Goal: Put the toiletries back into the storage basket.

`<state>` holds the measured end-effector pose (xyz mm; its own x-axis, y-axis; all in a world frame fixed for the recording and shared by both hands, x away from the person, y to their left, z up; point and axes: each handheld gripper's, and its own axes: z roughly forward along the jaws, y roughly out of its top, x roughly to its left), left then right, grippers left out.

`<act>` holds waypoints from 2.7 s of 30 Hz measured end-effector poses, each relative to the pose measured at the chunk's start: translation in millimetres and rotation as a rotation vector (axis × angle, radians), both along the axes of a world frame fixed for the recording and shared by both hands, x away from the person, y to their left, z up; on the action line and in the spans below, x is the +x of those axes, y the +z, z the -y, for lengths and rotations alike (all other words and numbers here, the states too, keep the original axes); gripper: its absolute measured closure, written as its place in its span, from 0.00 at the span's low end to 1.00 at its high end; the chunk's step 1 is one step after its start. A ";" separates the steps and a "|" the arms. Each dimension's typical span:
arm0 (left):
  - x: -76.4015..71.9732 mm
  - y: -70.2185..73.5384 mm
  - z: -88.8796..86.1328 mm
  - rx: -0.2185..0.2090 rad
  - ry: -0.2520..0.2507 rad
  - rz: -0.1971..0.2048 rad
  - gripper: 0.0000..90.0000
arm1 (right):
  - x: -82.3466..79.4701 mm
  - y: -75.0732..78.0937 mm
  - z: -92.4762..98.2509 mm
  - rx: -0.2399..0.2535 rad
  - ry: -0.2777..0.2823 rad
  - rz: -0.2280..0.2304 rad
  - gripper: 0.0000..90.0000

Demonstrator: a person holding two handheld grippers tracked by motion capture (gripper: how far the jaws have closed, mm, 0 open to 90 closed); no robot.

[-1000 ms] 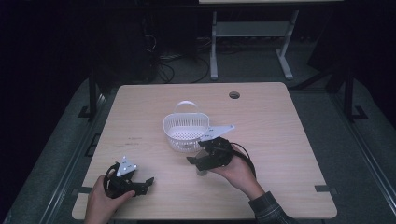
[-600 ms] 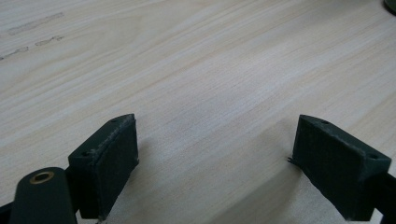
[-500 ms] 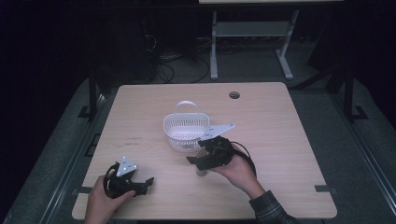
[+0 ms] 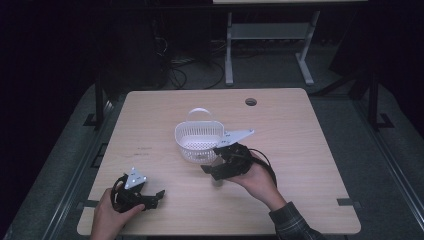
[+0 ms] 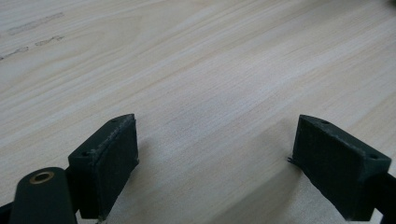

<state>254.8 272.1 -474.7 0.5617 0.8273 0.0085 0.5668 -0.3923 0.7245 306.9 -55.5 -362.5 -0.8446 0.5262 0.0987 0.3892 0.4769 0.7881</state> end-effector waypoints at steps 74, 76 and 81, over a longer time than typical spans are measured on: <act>0.1 0.0 0.0 -0.001 0.000 0.000 0.15 | 38.1 78.5 23.9 0.065 -0.074 0.114 0.33; 0.1 0.0 0.0 -0.002 0.000 0.000 0.15 | 38.8 79.8 23.0 0.068 -0.076 0.112 0.33; 0.1 0.0 0.0 -0.001 0.000 0.000 0.15 | 42.9 82.9 19.6 0.066 -0.075 0.115 0.33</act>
